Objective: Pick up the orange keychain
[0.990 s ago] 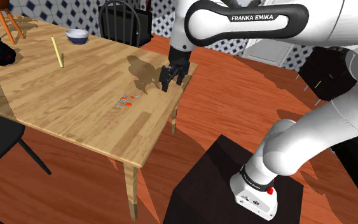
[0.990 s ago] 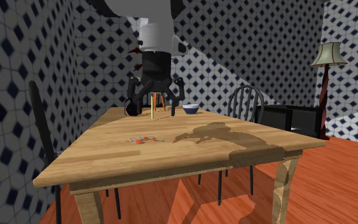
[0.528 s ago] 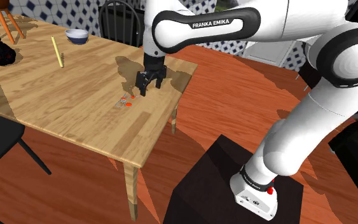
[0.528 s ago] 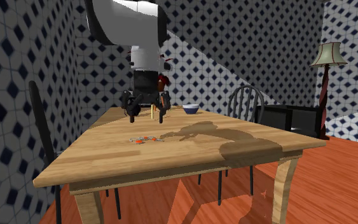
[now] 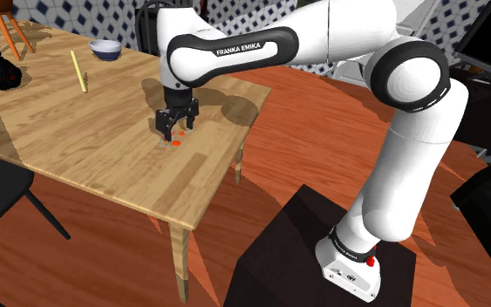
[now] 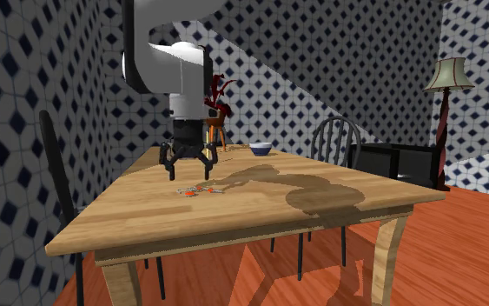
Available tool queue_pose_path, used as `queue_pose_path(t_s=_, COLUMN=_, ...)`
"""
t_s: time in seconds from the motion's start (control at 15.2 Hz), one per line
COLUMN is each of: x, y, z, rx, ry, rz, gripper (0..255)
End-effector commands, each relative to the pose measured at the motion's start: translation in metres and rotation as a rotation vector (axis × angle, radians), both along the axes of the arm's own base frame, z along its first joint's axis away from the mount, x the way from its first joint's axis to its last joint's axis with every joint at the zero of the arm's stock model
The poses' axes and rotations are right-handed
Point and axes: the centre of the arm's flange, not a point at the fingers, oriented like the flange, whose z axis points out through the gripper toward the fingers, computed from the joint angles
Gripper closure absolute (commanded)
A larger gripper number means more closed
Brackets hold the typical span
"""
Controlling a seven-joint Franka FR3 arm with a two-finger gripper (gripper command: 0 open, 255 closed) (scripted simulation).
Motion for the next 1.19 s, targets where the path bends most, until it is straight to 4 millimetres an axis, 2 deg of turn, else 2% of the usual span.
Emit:
queue_pose_path(t_s=0.0, x=0.004, y=0.004, z=-0.009, rx=-0.001, ry=0.001, rz=0.003, gripper=0)
queue_pose_path(t_s=0.33, x=0.004, y=0.004, z=-0.036, rx=-0.001, ry=0.001, rz=0.003, gripper=0)
queue_pose_path(t_s=0.46, x=0.004, y=0.004, z=-0.039, rx=-0.001, ry=0.001, rz=0.003, gripper=0)
queue_pose_path(t_s=0.53, x=0.004, y=0.004, z=-0.038, rx=-0.001, ry=0.001, rz=0.003, gripper=255)
queue_pose_path(t_s=1.12, x=0.004, y=0.004, z=-0.039, rx=-0.001, ry=0.001, rz=0.003, gripper=255)
